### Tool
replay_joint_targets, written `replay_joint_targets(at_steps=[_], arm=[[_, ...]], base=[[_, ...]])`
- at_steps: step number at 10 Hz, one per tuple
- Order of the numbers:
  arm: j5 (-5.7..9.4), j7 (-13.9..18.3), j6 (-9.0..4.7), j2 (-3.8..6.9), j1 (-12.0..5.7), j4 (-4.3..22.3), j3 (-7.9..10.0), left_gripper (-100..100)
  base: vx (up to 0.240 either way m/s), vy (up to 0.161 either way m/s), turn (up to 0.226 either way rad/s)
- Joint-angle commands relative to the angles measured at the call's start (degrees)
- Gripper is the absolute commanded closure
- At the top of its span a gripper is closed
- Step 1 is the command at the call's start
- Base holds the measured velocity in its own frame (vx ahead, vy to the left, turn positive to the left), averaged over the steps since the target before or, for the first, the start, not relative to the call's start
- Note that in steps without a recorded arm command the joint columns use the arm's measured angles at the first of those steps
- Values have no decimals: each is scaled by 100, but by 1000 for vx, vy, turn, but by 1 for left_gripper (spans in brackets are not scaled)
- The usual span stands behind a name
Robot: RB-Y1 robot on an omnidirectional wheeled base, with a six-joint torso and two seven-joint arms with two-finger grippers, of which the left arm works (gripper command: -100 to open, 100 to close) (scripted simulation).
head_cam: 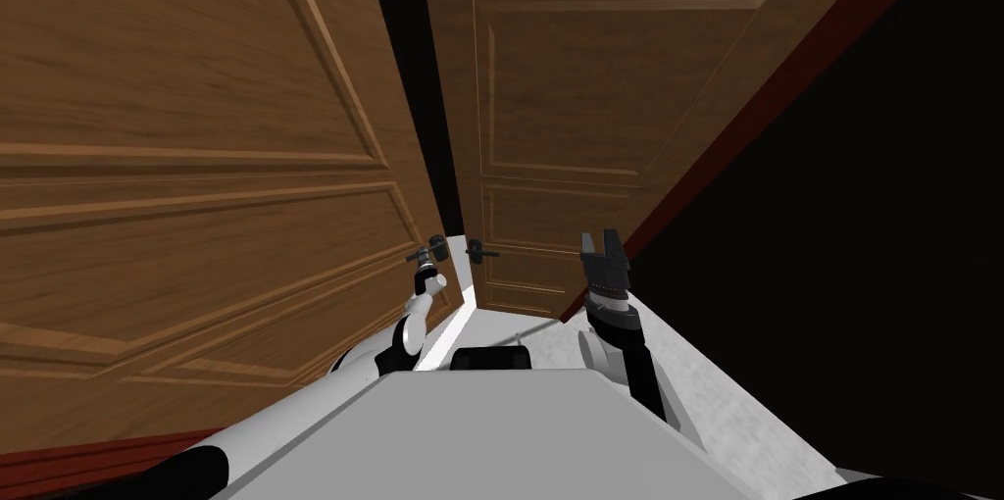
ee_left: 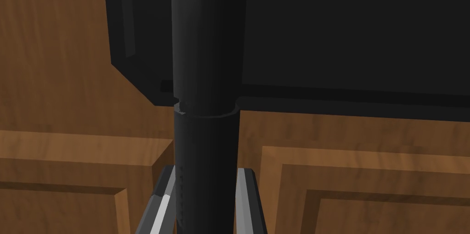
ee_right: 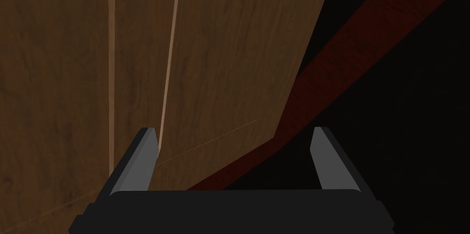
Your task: Push the door open
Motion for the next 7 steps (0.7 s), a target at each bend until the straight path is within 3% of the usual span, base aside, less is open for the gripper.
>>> replay_joint_targets(at_steps=[1, 4, 5, 7], arm=[[9, -9, -71, 82, 68, -194, 54, 100], [92, -174, -266, 91, 2, -149, 284, 100], [92, -174, -266, 91, 2, -17, 284, 100], [92, -174, -266, 91, 2, -149, 284, 100]], base=[[11, 1, -1], [20, 50, -74], [28, 59, -61], [13, 11, 3]])
